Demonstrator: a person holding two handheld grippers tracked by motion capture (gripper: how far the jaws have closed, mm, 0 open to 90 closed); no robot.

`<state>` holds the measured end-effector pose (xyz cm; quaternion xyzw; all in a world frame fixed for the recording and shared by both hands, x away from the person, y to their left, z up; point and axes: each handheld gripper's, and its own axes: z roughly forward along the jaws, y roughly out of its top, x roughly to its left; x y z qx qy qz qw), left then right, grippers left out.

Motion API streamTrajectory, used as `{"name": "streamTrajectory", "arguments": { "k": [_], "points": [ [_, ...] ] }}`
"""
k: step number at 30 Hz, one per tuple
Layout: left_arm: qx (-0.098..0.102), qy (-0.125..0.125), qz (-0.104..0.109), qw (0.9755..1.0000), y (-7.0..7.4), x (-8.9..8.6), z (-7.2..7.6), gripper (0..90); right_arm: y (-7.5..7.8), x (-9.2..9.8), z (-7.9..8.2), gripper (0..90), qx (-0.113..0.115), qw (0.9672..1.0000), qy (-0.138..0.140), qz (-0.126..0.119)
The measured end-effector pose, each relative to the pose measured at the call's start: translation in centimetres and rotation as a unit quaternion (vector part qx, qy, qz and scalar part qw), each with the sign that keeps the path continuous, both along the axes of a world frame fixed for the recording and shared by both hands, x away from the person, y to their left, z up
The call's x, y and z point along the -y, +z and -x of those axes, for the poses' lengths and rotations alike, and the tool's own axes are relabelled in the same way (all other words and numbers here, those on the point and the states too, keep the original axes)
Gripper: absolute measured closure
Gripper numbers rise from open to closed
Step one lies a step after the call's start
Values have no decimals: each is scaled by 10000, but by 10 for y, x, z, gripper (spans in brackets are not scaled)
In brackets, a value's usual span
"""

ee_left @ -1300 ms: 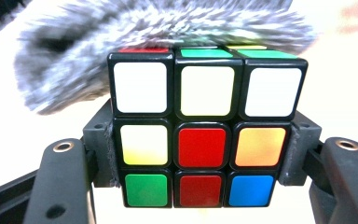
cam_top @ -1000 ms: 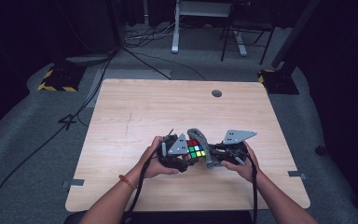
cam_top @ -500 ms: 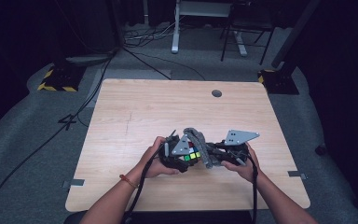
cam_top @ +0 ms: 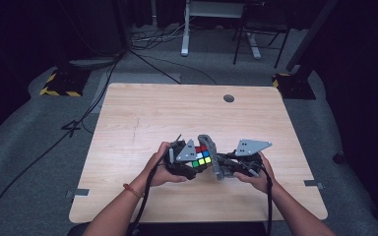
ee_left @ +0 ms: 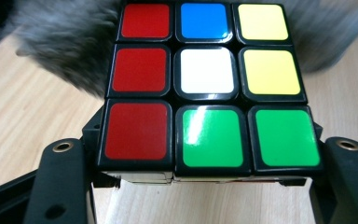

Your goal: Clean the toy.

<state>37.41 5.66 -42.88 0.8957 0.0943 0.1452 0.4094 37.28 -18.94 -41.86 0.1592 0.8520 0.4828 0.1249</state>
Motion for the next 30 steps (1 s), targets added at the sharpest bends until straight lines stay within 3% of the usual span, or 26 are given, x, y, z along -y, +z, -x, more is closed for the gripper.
{"name": "streamTrajectory", "arguments": {
  "k": [2,4,6,10,15,19,29,30],
  "points": [
    [-71,-5,64,10000,0,1,-1,331,3,-2,2,808,161,9999,-57,12],
    [-90,-15,100,9999,1,0,-1,332,4,-1,0,808,138,9998,-106,-73],
    [-70,-79,-6,9999,1,6,4,332,4,-2,-2,806,208,9995,-215,-57],
    [-141,-72,99,9998,1,7,5,330,5,2,-1,807,112,9995,-173,-229],
    [-68,-82,-176,9998,-3,15,8,327,12,0,6,808,157,9993,11,-327],
    [-53,-88,-241,9997,-4,16,8,329,13,-4,9,808,207,9994,61,-275],
    [-32,-52,-32,10000,3,6,6,332,5,0,-2,807,173,9996,-221,38],
    [-18,-21,138,9999,7,0,5,332,1,3,-6,807,91,9996,-256,101]
  ]
}}
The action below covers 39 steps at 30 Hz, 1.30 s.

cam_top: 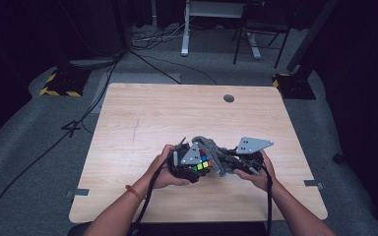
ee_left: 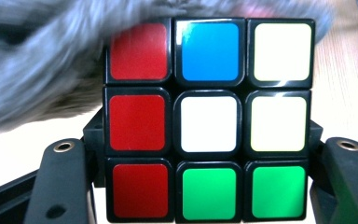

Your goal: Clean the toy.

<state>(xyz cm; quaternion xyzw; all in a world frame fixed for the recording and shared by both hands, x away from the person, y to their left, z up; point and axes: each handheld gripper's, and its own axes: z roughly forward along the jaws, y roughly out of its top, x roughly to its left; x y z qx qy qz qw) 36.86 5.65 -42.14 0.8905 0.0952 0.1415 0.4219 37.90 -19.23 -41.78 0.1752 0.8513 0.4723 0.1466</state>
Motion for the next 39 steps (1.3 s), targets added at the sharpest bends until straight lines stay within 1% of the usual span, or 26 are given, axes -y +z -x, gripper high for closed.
{"name": "streamTrajectory", "arguments": {
  "k": [2,4,6,7,9,12,13,14,16,18,19,22,24,26,28,29,30,32,33,35,37,39],
  "points": [
    [21,60,181,9998,5,-6,-1,332,-5,1,-3,807,-122,9999,-45,86],
    [16,69,233,9997,8,-10,-1,332,-9,0,-3,807,-177,9997,-24,159],
    [89,102,142,9998,8,-11,0,332,-9,-1,-3,806,-186,9998,28,116],
    [56,95,130,9999,7,-11,0,332,-7,-1,-2,806,-189,9998,49,70],
    [87,98,-4,9999,5,-10,-1,332,-4,-3,1,806,-135,9999,96,29],
    [29,104,-14,9999,2,-9,-2,332,-2,-4,5,806,-59,9999,91,36],
    [3,93,-72,9999,1,-8,-2,332,-1,-4,6,806,-32,9999,100,30],
    [14,82,-230,9997,-3,-3,-2,332,0,-4,7,806,-1,9999,125,7],
    [5,48,-381,9993,-7,3,0,332,2,-5,10,806,53,9997,215,-48],
    [-1,25,-408,9992,-8,5,0,332,3,-7,12,806,80,9996,255,-53],
    [-25,-26,-493,9988,-11,9,0,332,5,-8,15,806,133,9995,294,-37],
    [-94,-47,-465,9989,-14,13,0,332,7,-8,17,805,163,9993,323,-131],
    [-111,-70,-526,9985,-15,15,1,332,7,-8,17,805,208,9991,330,-153],
    [-144,-108,-526,9985,-17,17,2,332,7,-9,16,804,237,9992,281,-128],
    [-132,-162,-526,9984,-17,17,3,332,6,-9,15,804,260,9994,235,-48],
    [-132,-162,-526,9984,-17,17,3,332,6,-9,15,804,260,9994,235,-48],
    [-134,-187,-471,9986,-15,16,4,332,4,-7,11,804,224,9996,152,-2],
    [-93,-194,-391,9990,-11,14,5,332,2,-5,8,804,183,9998,89,33],
    [-93,-194,-391,9990,-11,14,5,332,1,-4,6,804,159,9998,44,74],
    [-57,-172,-312,9993,-7,10,5,332,-1,-3,4,804,100,9999,38,63],
    [-57,-150,-253,9996,-4,5,4,332,-2,-3,4,804,91,9999,36,129],
    [-30,-100,-199,9997,-1,2,3,331,-3,-3,5,805,66,9999,67,137]
  ]
}}
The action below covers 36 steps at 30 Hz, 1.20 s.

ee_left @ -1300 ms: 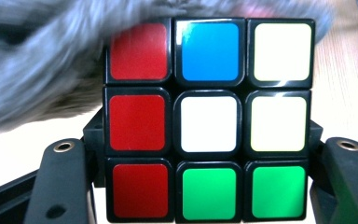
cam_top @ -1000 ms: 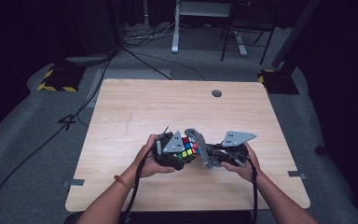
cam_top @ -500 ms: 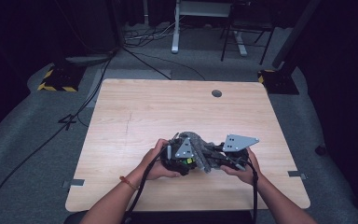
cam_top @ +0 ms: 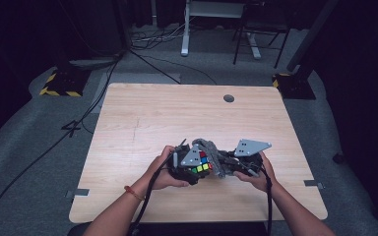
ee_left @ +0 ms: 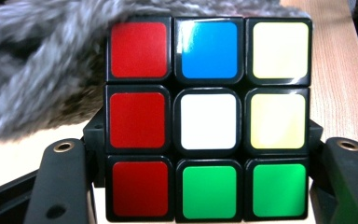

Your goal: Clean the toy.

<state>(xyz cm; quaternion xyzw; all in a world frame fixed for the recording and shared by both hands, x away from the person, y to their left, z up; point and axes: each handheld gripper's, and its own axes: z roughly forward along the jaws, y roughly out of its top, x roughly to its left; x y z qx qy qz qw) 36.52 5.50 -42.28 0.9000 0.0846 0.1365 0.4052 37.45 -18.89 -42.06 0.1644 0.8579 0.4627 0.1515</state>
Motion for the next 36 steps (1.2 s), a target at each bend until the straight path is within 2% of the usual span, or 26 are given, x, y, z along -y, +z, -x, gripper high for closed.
{"name": "streamTrajectory", "arguments": {
  "k": [8,11,15,21,26,29,30,36],
  "points": [
    [51,215,101,9997,4,-14,-5,332,0,-5,5,805,-44,9998,180,14],
    [69,286,44,9996,3,-15,-7,332,1,-6,8,805,-42,9997,258,-24],
    [-14,313,22,9995,0,-14,-8,332,5,-7,13,805,8,9992,388,-109],
    [-86,77,-189,9998,-9,4,-2,332,11,-8,17,805,182,9985,429,-292],
    [-132,-43,-226,9996,-10,10,1,332,11,-4,14,805,179,9987,333,-342],
    [-101,-91,-202,9997,-8,10,2,332,10,-4,12,805,160,9990,281,-312],
    [-69,-67,-109,9999,-5,7,2,331,9,-3,10,806,174,9993,220,-234],
    [29,55,122,9999,5,-6,0,332,0,0,2,806,-50,9999,118,-98]
  ]
}}
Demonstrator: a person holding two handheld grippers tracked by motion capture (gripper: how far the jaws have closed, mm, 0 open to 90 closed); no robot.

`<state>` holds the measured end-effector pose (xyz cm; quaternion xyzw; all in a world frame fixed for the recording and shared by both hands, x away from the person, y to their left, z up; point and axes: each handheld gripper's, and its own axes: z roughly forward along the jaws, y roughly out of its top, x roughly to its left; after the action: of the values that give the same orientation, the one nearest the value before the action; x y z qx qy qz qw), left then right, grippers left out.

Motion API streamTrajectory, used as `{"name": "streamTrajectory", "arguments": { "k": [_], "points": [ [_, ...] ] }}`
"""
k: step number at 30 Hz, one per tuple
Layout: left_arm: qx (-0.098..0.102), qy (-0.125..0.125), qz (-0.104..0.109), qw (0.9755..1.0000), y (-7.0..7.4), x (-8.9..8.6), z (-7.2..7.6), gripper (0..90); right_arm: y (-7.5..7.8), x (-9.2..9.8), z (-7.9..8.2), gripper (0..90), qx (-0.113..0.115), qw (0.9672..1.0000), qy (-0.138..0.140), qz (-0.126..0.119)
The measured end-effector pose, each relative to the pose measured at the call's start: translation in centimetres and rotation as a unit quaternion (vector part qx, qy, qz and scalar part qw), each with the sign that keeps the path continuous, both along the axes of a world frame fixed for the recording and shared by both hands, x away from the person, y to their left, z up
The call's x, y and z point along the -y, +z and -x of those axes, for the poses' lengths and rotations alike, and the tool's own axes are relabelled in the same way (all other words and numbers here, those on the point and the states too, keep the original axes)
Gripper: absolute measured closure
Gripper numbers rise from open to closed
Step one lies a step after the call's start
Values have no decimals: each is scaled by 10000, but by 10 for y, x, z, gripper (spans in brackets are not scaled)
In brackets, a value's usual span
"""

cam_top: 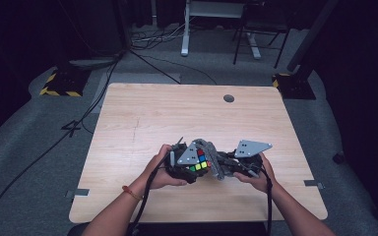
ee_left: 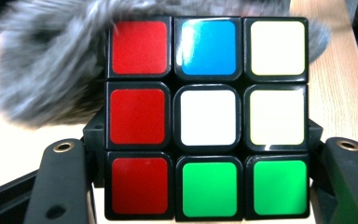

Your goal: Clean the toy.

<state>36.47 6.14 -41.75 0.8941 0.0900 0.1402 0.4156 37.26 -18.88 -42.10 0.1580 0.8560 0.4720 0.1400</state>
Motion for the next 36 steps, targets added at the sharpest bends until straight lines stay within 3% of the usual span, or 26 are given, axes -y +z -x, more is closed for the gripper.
{"name": "streamTrajectory", "arguments": {
  "k": [3,10,15,17,19,21,25,31,36],
  "points": [
    [12,91,183,9998,7,-10,-2,332,-3,-2,0,806,-52,9999,67,100],
    [55,183,111,9998,6,-14,-5,332,-1,-7,6,805,13,9997,226,87],
    [46,144,-263,9995,-5,-3,-4,332,7,-3,11,805,152,9994,282,-98],
    [4,43,-316,9995,-9,4,-2,332,11,-6,16,805,205,9989,378,-162],
    [-13,0,-371,9993,-12,10,-1,331,12,-9,20,805,358,9986,383,-78],
    [-140,-89,-303,9994,-13,12,0,332,13,-7,19,804,367,9987,323,-131],
    [-148,-148,-273,9994,-13,16,2,332,11,-4,13,805,321,9994,136,-62],
    [-46,-107,-55,9999,-2,5,3,332,4,1,1,805,54,10000,-39,62],
    [61,-26,84,9999,5,-3,2,332,0,0,-1,805,-59,9999,23,100]
  ]
}}
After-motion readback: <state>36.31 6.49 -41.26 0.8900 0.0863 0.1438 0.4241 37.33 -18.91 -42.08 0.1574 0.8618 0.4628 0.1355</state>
